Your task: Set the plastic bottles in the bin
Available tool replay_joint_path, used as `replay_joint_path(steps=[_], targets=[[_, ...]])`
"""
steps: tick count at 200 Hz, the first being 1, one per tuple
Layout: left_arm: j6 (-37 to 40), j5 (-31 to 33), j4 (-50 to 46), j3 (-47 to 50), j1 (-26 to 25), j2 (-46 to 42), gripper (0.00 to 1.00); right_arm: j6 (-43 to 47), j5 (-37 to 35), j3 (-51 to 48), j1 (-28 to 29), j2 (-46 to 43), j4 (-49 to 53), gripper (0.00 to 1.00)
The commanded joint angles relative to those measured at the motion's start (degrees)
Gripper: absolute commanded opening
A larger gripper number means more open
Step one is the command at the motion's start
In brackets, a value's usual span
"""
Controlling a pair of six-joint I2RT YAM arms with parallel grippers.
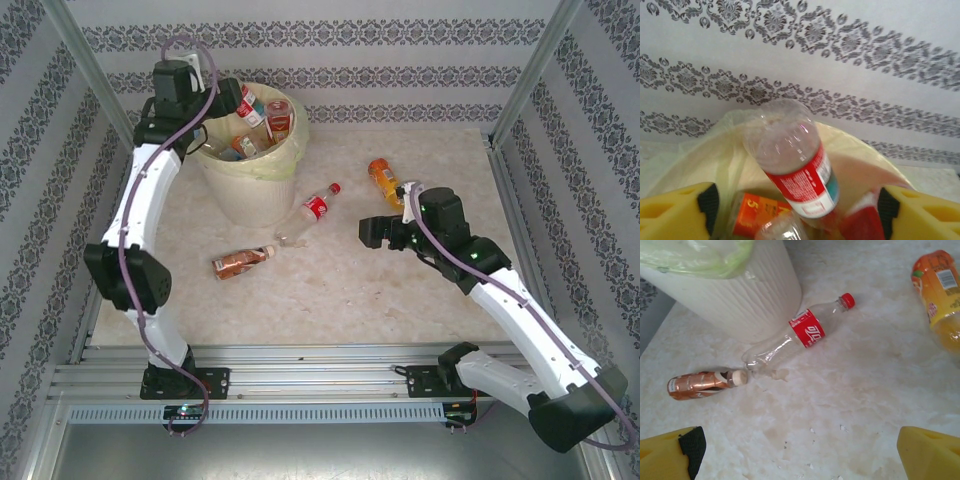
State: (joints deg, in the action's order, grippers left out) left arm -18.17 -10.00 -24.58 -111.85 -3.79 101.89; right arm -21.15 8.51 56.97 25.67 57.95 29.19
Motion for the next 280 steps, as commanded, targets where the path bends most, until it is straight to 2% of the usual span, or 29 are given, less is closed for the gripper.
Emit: replay_joint_path(steps=[1,31,72,107,130,152,185,242,280], targets=[[-0.5,-6.0,1.4,4.8,-0.8,-7.1,0.90,-3.1,-3.1,2.8,-1.0,1.4,1.3,0.98],[-0.7,-11.9,0.6,13.4,-1.7,-15.8,1.00,-1.1,-3.0,3.8,-2.2,2.8,0.9,0.98],[-2.3,-20.6,3.6,28.3,-4.3,-27.3,1.00,3.0,0.6,5.2,-6.7,6.7,0.4,0.98],[-1.8,-24.9,3.9,35.9,-10.1,-31.0,1.00,6.0,0.8,7.8,-9.4,12.9,1.7,0.95],[-1.4,-22.7,5.0,39.7,-15.8,-32.1,1.00,6.3,0.7,8.3,-11.2,17.7,1.1,0.87],[-3.8,-21.2,8.3,43.5,-19.7,-32.1,1.00,7.2,-3.2,9.0,-12.2,22.2,1.8,0.83],[-8.3,-18.8,14.4,48.1,-24.6,-31.6,1.00,6.1,-5.7,7.1,-16.0,27.2,-1.1,0.83],[-10.4,-16.7,17.0,48.1,-28.7,-28.0,1.00,5.1,-10.5,7.6,-21.4,33.2,-0.9,0.81],[-9.7,-15.8,17.1,45.8,-31.3,-24.8,1.00,5.6,-9.0,6.3,-24.6,35.3,-1.9,0.79]])
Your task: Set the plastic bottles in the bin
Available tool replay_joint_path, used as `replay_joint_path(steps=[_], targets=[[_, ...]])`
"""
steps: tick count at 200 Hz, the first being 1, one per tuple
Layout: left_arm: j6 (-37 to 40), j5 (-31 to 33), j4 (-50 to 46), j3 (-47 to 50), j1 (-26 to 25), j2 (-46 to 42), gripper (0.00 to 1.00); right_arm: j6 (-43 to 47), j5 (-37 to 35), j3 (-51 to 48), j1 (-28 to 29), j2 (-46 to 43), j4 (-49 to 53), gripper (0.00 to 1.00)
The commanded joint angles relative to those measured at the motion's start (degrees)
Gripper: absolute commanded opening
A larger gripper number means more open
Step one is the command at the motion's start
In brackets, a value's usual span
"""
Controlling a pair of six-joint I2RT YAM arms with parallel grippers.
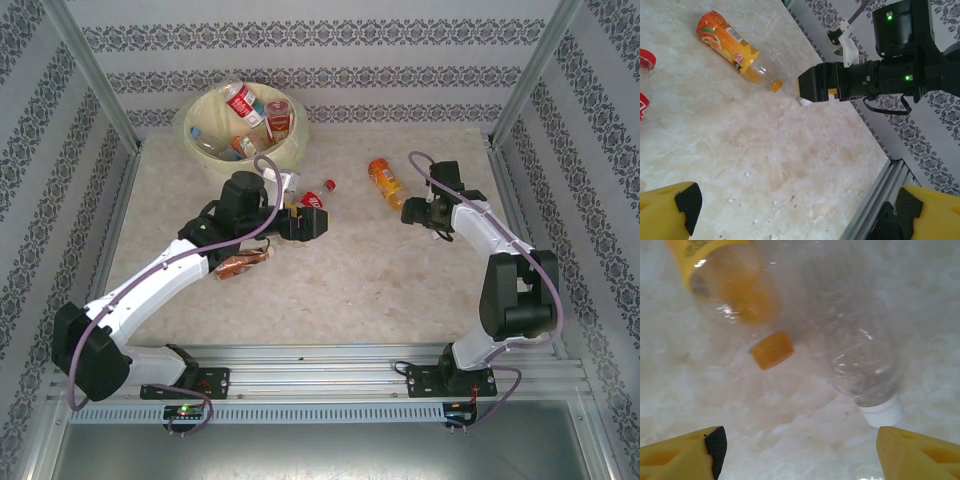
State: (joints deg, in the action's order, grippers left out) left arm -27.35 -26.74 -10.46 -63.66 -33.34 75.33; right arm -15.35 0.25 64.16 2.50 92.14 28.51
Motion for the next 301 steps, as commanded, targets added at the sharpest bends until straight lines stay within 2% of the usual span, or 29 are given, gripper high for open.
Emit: replay_joint_path(steps=[1,27,85,132,188,229,289,301], targets=[[-0.5,0.9,2.8,-2.6,-1.7,1.9,1.00,-0.2,-0.8,-1.0,-1.5,1.1,-1.3,0.79],[-0.3,0.4,1.8,-4.1,-2.3,2.9,1.00,0.1,-0.7,-0.4,-2.9,2.9,-0.5,0.79],[-4.7,0.2,11.3,2.2,-3.9,2.8,0.99,0.9,-1.3,-0.7,-3.9,5.6,0.5,0.77],[-1.4,-4.3,8.8,-2.4,-3.9,7.5,1.00,3.4,-1.6,0.3,-4.0,7.9,2.0,0.77],[-2.1,-9.0,13.2,-2.2,-3.9,11.8,0.99,6.5,-5.8,1.5,-4.0,9.4,2.7,0.76],[-2.2,-8.6,15.0,-1.4,-3.9,12.2,1.00,8.3,-1.4,3.4,-4.2,12.7,2.8,0.74],[-4.1,-9.6,17.3,-1.6,-3.9,13.7,0.99,7.6,-1.3,1.7,-4.2,11.7,1.3,0.64],[-4.3,-9.8,17.6,-1.7,-3.9,13.8,0.99,7.5,-2.0,1.6,-4.2,12.0,1.4,0.59]])
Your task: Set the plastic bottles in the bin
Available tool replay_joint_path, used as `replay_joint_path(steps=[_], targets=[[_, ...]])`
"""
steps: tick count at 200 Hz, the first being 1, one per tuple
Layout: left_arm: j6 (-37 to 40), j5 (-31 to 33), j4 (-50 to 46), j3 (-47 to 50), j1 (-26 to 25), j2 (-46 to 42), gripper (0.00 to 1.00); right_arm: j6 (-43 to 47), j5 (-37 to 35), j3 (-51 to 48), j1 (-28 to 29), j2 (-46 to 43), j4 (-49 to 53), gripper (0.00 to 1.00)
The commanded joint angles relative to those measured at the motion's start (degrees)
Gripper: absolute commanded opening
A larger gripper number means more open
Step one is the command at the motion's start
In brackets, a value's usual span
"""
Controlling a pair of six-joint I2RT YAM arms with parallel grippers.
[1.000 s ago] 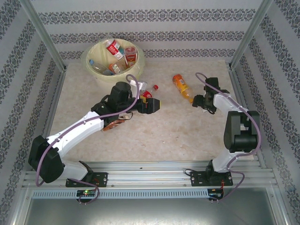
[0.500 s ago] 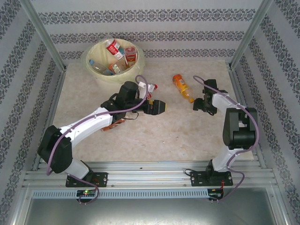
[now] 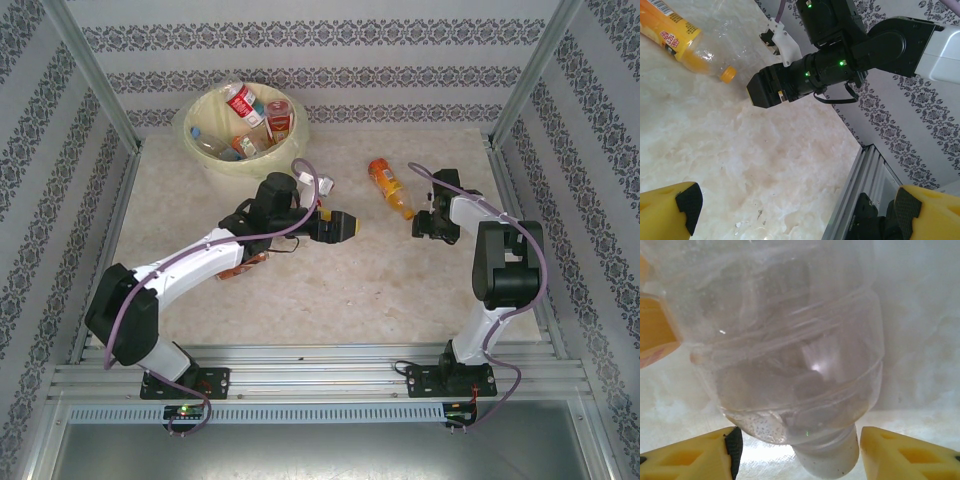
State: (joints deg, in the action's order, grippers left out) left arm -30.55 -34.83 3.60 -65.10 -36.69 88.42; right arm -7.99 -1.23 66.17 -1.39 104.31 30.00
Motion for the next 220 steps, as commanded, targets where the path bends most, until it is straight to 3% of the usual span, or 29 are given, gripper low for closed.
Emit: replay_joint_path(steps=[1,79,105,128,220], targets=[[-1.1,-1.7,3.6,-0.2,-0.6,0.7,0.99,0.2,-0.5,-0.4,-0.3,-0.2,-0.1,0.59],[-2.9,-2.0,6.8,2.0,-0.6,0.5,0.98,-0.6,-1.9,-0.5,-0.3,0.5,-1.0,0.44],[-2.6,-1.8,6.4,1.9,-0.6,0.2,0.98,-0.9,-2.2,-0.3,-0.2,1.3,-0.9,0.44],[-2.5,-1.7,5.9,1.5,-0.6,0.5,0.98,-1.0,-2.1,-0.5,0.0,1.5,-1.3,0.53],[-3.8,-2.0,7.2,0.8,-0.6,1.7,0.98,-0.9,-2.4,0.6,0.3,2.7,-0.6,0.47]])
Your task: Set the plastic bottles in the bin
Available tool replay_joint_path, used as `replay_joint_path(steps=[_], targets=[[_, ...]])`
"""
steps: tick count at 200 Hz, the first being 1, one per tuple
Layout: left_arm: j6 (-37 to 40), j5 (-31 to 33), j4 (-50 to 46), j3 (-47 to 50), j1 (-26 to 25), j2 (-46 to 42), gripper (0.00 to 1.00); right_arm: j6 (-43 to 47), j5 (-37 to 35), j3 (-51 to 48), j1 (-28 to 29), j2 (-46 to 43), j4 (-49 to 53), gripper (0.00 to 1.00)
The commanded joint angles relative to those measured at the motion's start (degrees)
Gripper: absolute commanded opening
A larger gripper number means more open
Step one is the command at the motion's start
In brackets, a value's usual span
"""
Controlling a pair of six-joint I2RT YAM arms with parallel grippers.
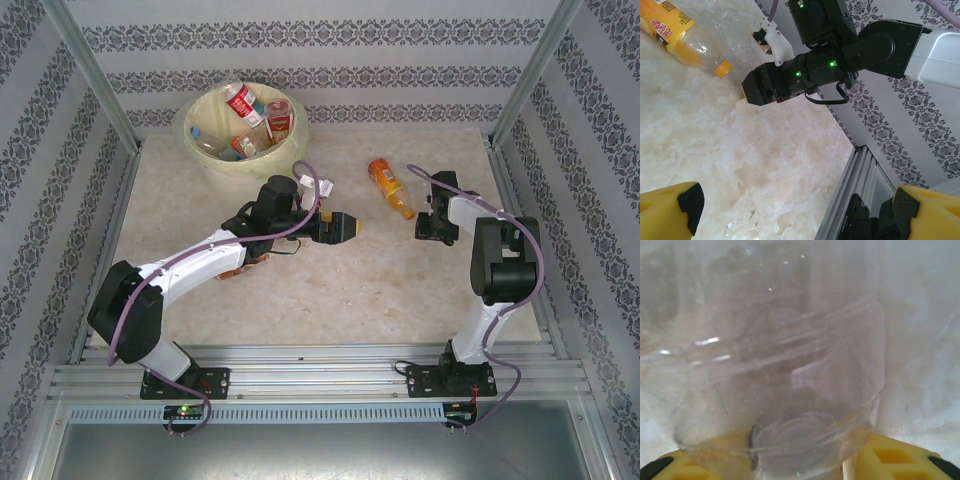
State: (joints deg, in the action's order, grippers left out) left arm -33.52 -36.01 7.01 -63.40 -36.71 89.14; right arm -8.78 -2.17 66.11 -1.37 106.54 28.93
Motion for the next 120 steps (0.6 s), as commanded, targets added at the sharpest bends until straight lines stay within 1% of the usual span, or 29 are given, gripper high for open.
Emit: replay_joint_path(steps=[1,18,41,50,79,103,120], targets=[[-0.8,-0.9,3.8,-0.9,-0.6,1.0,0.98,-0.1,-1.5,0.6,0.3,0.5,0.4,0.46],[-1.4,-0.4,3.7,-1.4,-0.6,1.2,0.98,-0.2,-2.0,0.2,0.4,-0.3,0.2,0.39],[-2.6,0.5,3.6,-2.3,-0.5,1.8,0.97,-0.2,-1.1,-1.1,0.4,-3.7,-1.0,0.36],[-3.3,0.9,3.6,-2.7,-0.5,2.1,0.97,-0.3,-0.5,-1.5,0.5,-5.2,-1.2,0.33],[-4.9,2.1,4.8,-3.3,-0.5,2.7,0.97,-1.1,2.7,-2.7,1.0,-11.1,-1.8,0.33],[-6.1,2.7,4.8,-4.8,0.0,3.4,0.97,-1.6,9.9,-4.2,1.4,-18.0,-3.2,0.33],[-6.8,1.7,5.8,-6.0,0.7,4.2,0.97,-2.4,17.9,-4.9,1.6,-22.2,-4.9,0.33]])
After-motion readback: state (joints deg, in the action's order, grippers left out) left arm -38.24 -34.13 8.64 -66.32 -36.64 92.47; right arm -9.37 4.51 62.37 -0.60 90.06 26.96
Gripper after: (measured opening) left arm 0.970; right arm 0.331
